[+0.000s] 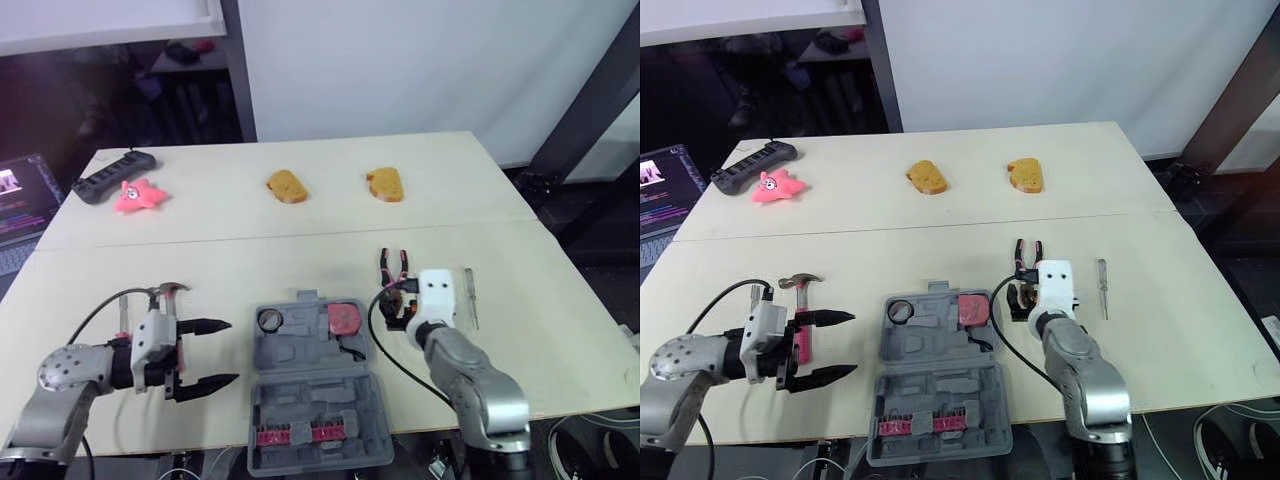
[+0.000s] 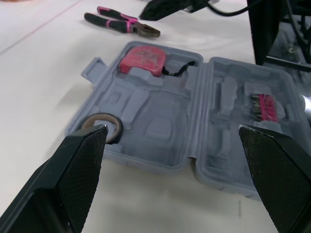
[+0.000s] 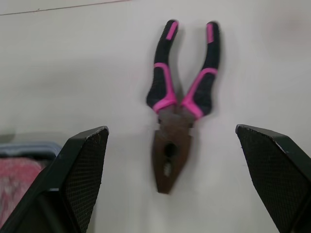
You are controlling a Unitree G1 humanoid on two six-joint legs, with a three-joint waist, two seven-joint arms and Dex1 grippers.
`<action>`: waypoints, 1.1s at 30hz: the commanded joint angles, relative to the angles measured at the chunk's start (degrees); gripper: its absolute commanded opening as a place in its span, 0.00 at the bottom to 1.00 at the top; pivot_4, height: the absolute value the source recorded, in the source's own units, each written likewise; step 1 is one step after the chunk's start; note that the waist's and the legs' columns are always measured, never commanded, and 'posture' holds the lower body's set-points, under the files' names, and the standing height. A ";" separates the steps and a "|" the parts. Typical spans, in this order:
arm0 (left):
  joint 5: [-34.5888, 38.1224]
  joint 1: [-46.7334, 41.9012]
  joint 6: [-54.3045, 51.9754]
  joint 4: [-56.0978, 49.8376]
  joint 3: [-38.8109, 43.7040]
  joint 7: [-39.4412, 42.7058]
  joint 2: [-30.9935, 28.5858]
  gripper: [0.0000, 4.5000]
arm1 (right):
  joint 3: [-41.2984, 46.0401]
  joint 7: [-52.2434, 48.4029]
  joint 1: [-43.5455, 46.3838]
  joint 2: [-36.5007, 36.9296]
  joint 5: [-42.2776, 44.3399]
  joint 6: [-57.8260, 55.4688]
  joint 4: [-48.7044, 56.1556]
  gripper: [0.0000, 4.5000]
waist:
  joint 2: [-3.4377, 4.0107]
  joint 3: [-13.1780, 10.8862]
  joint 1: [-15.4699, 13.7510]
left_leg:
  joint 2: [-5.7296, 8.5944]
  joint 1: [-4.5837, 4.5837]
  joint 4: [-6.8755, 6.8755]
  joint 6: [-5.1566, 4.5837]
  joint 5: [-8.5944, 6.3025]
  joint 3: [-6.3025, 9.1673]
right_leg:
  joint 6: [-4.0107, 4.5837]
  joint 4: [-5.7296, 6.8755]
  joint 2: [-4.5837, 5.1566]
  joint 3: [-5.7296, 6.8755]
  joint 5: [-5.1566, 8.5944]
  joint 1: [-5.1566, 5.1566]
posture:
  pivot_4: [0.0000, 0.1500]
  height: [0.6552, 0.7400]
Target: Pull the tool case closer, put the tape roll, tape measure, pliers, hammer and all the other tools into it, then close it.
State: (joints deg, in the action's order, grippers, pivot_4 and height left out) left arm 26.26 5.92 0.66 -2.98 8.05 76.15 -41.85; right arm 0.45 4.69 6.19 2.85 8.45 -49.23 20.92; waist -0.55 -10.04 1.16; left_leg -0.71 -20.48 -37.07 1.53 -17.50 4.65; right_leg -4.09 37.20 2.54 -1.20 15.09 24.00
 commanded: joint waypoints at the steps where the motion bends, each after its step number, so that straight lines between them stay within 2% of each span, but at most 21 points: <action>1: 0.31 -0.36 0.64 -0.93 0.26 0.04 -0.44 1.00 | 0.72 2.22 2.78 -2.28 -1.61 3.86 -4.98 0.99 | 0.00 0.00 0.04 | 0.00 0.01 0.00 0.00 0.00 0.00 | 0.01 0.00 0.00 0.00 0.00 0.00 | 1.00 1.00; 5: 0.38 0.21 2.20 0.12 0.36 0.97 -0.21 1.00 | 3.02 4.99 5.61 -4.11 -2.74 5.76 -11.86 0.99 | 0.01 -0.01 0.07 | 0.00 0.01 0.00 0.00 0.00 -0.01 | 0.02 0.02 -0.03 -0.01 0.01 0.01 | 1.00 1.00; 12: 0.28 1.27 4.02 1.27 0.18 1.49 0.46 1.00 | 4.20 4.62 7.42 -5.19 -2.22 7.46 -17.42 0.99 | 0.00 0.00 0.12 | 0.00 0.02 -0.01 -0.01 0.00 -0.02 | 0.02 0.02 -0.02 -0.03 0.00 0.00 | 1.00 1.00; 13: 0.29 1.41 4.21 1.36 0.18 1.53 0.48 1.00 | 4.71 4.98 7.63 -5.45 -2.10 7.27 -17.98 0.86 | 0.00 0.00 0.15 | 0.00 0.04 -0.01 -0.01 0.00 -0.02 | 0.03 0.02 -0.02 -0.03 0.00 -0.01 | 1.00 1.00; 15: 0.32 1.61 4.59 1.58 0.23 1.59 0.46 1.00 | 5.18 5.32 7.58 -5.87 -2.00 6.97 -18.14 0.71 | -0.01 0.01 0.23 | -0.01 0.05 -0.01 -0.01 0.00 -0.02 | 0.04 0.02 -0.03 -0.04 0.00 -0.01 | 1.00 1.00; 19: 0.15 1.63 5.41 2.55 0.20 1.70 0.42 1.00 | 4.81 4.77 6.49 -6.30 -2.05 6.78 -17.44 0.27 | -0.01 0.01 0.74 | -0.02 0.05 0.00 -0.01 0.00 -0.01 | 0.03 0.04 -0.05 -0.04 0.00 -0.01 | 1.00 1.00; 20: 0.16 1.63 5.48 2.68 0.17 1.72 0.41 1.00 | 4.74 4.62 6.37 -6.25 -2.13 6.75 -17.38 0.22 | 0.00 0.01 0.99 | -0.02 0.05 0.00 -0.01 0.00 0.00 | 0.03 0.05 -0.06 -0.03 0.00 -0.01 | 1.00 1.00; 26: -0.03 1.36 5.91 3.19 -0.37 1.52 0.52 1.00 | 3.62 1.46 4.62 -3.09 -2.79 8.59 -13.93 0.22 | 0.01 0.01 1.31 | -0.03 0.04 0.03 -0.01 0.00 0.03 | 0.02 0.06 -0.06 -0.02 -0.01 0.00 | 1.00 1.00; 31: -0.13 0.71 5.54 2.97 -0.82 1.16 0.76 1.00 | 2.78 -5.17 -2.63 3.32 -1.17 7.84 -0.33 0.22 | 0.17 -0.09 1.19 | 0.00 -0.03 0.04 -0.01 0.00 0.02 | 0.01 0.04 -0.01 -0.02 0.00 0.03 | 1.00 1.00; 33: -0.20 0.38 5.35 2.96 -1.12 1.17 0.92 1.00 | 1.92 -9.39 -8.55 7.29 -0.13 7.29 7.69 0.22 | 0.27 -0.15 1.20 | 0.00 -0.05 0.03 -0.02 0.00 0.01 | 0.00 0.04 -0.01 -0.03 0.00 0.05 | 1.00 1.00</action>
State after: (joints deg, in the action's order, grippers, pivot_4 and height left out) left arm 25.64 6.41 5.61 0.56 7.08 77.30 -40.97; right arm 2.94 -1.51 -0.71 8.37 7.08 -42.57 20.36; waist -0.28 -10.19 2.36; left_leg -0.70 -20.55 -37.04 1.52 -17.50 4.66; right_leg -4.09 37.24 2.53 -1.22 15.09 24.06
